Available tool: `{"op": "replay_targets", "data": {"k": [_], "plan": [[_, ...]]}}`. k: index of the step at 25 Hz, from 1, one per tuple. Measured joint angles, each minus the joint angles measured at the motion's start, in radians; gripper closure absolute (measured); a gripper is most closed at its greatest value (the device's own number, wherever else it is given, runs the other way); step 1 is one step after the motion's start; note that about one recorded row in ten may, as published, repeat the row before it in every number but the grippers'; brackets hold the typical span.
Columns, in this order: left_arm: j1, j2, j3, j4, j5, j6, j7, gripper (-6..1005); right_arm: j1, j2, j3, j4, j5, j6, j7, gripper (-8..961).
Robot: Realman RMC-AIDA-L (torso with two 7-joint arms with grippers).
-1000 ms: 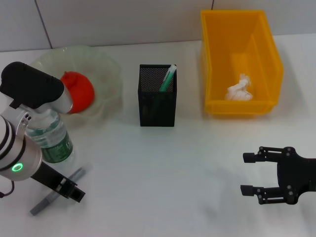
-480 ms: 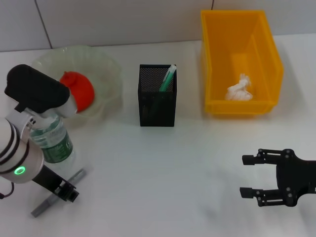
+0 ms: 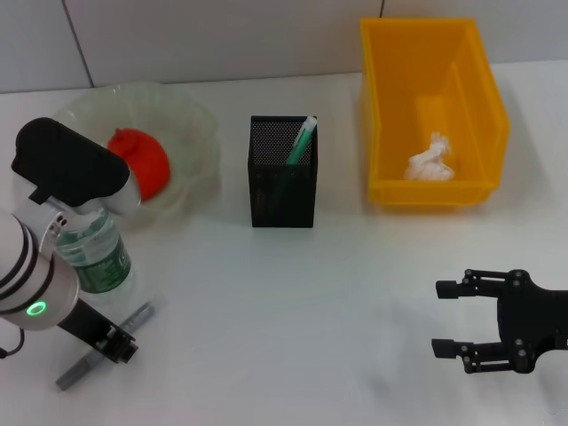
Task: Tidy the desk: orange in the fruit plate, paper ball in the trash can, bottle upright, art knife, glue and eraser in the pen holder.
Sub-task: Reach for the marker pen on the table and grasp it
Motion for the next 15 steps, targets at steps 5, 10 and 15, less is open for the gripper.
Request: {"op": "replay_targets", "data": {"k": [5, 10, 15], "plan": [[-0.002, 0.000, 0.009, 0.000, -0.001, -0.004, 0.000, 628, 0.000, 0.000, 0.000, 0.000, 0.000, 0.000, 0.000, 181], [-0.006, 0.001, 0.009, -0.003, -0.005, -0.005, 0.003, 693, 0.000, 0.000, 0.004, -0.001, -0.008, -0.001, 0.000, 181], [-0.020, 0.002, 0.007, -0.027, -0.015, -0.007, 0.009, 823, 0.001, 0.000, 0.004, 0.000, -0.011, 0.001, -0.001, 182]]}}
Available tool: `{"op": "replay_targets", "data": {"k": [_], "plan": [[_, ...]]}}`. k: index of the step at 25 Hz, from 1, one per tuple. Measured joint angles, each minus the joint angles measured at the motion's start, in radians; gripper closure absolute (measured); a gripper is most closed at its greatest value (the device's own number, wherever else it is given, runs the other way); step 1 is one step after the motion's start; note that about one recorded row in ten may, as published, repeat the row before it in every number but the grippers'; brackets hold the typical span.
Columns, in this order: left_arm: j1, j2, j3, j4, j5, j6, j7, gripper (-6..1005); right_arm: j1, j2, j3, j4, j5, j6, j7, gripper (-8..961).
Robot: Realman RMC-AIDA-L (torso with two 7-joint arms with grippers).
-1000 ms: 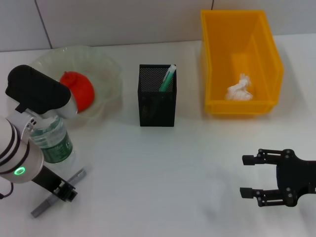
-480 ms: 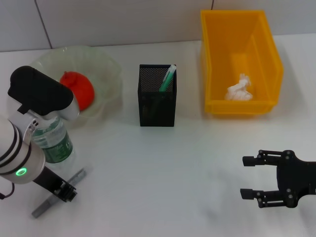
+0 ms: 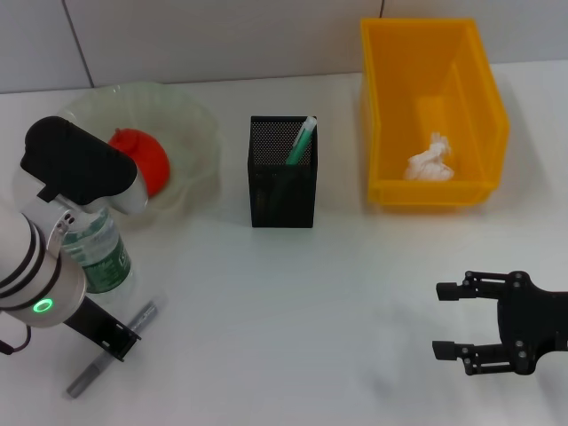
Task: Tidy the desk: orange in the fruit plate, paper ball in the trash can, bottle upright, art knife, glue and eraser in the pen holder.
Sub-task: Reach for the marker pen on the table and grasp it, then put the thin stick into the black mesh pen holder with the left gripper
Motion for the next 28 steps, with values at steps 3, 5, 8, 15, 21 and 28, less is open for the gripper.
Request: {"op": "replay_targets", "data": {"k": [3, 5, 8, 15, 21, 28], "plan": [[-0.002, 0.000, 0.000, -0.004, 0.000, -0.002, 0.001, 861, -0.001, 0.000, 0.002, -0.003, 0.000, 0.002, 0.000, 182], [-0.002, -0.001, -0.002, 0.003, 0.001, -0.001, 0.001, 881, -0.002, 0.000, 0.003, -0.003, 0.000, 0.003, 0.000, 182], [-0.002, -0.001, -0.005, 0.012, 0.001, 0.003, 0.001, 901, -0.003, 0.000, 0.003, -0.004, 0.000, 0.003, 0.000, 182], [-0.004, -0.002, 0.000, 0.011, -0.001, 0.005, 0.002, 911, -0.005, 0.000, 0.004, -0.006, 0.000, 0.004, 0.000, 182], [0.010, -0.003, 0.015, 0.049, -0.011, -0.005, -0.009, 966, -0.004, 0.000, -0.002, -0.007, 0.000, 0.004, 0.000, 182], [0.012, -0.001, 0.031, 0.044, -0.003, -0.019, -0.006, 854, -0.003, 0.000, -0.003, -0.003, 0.000, 0.006, 0.000, 182]]}}
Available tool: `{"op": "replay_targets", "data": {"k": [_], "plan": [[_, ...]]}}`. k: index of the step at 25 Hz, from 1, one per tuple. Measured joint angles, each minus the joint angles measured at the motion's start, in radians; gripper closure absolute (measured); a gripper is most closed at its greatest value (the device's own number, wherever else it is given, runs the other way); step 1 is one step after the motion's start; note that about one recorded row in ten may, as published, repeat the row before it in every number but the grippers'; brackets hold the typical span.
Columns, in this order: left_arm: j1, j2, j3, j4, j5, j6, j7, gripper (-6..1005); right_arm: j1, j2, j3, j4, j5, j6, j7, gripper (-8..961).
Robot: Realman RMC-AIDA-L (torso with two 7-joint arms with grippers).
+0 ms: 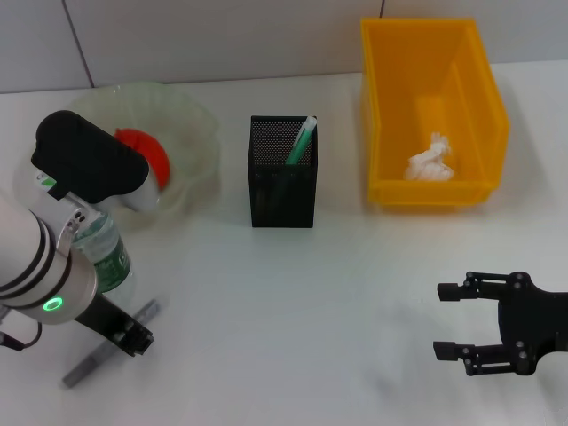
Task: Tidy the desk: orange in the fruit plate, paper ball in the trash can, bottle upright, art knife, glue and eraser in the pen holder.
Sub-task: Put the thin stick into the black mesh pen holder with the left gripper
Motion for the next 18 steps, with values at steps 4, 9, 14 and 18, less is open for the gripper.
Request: {"op": "replay_targets", "data": {"k": [4, 9, 14, 18], "plan": [[0.000, 0.001, -0.004, -0.002, 0.001, -0.002, 0.002, 723, 0.001, 0.000, -0.001, 0.003, 0.000, 0.006, 0.000, 182], [-0.005, 0.003, -0.004, -0.035, 0.002, -0.014, 0.007, 556, 0.004, 0.000, -0.001, 0.004, 0.000, 0.007, 0.000, 182], [-0.008, 0.003, -0.009, -0.041, 0.004, -0.014, 0.008, 475, 0.007, 0.000, -0.001, 0.005, 0.000, 0.007, 0.000, 182], [-0.010, 0.002, -0.008, -0.036, 0.004, -0.005, 0.002, 513, 0.008, 0.001, -0.001, 0.005, 0.000, 0.007, 0.000, 182]]}}
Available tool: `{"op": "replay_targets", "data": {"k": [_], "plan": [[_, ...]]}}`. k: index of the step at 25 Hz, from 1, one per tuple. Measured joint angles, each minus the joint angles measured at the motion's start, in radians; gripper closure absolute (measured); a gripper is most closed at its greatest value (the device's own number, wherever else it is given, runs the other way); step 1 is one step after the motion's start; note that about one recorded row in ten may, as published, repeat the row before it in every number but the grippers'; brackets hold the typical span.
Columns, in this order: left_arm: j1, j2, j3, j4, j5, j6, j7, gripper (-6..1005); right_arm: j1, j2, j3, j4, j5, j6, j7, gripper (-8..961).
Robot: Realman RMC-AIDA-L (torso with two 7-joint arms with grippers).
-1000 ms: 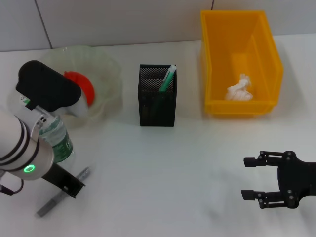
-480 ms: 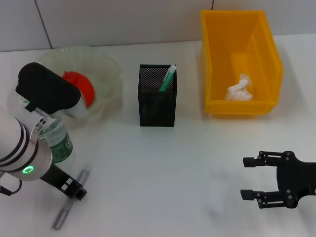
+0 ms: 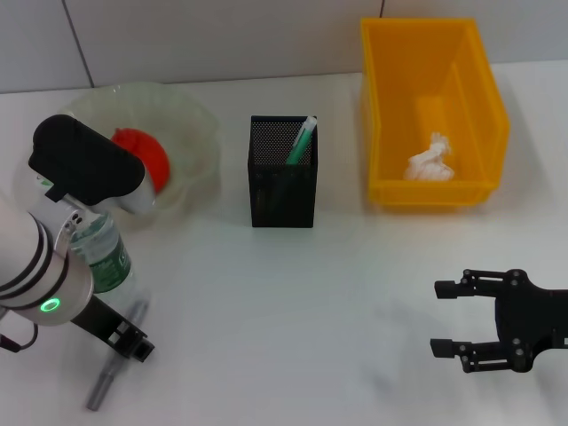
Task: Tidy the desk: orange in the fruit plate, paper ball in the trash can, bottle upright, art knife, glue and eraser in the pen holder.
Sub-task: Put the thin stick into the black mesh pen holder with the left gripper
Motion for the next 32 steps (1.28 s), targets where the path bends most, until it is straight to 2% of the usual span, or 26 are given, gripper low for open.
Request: {"op": "replay_targets", "data": {"k": [13, 18, 30, 32], "plan": [[-0.007, -0.001, -0.003, -0.014, 0.000, 0.012, 0.006, 635, 0.005, 0.001, 0.000, 0.000, 0.000, 0.002, 0.002, 182], [-0.017, -0.001, 0.004, -0.037, 0.000, 0.012, 0.010, 771, 0.011, 0.001, 0.000, 0.000, -0.002, 0.010, 0.003, 182], [-0.029, -0.001, -0.032, -0.033, -0.024, 0.020, 0.023, 838, 0.014, 0.001, 0.006, -0.001, -0.013, 0.018, 0.008, 182], [-0.032, 0.000, -0.043, 0.040, -0.157, 0.038, 0.076, 846, 0.014, 0.000, 0.009, -0.001, -0.013, 0.018, 0.008, 182]]}}
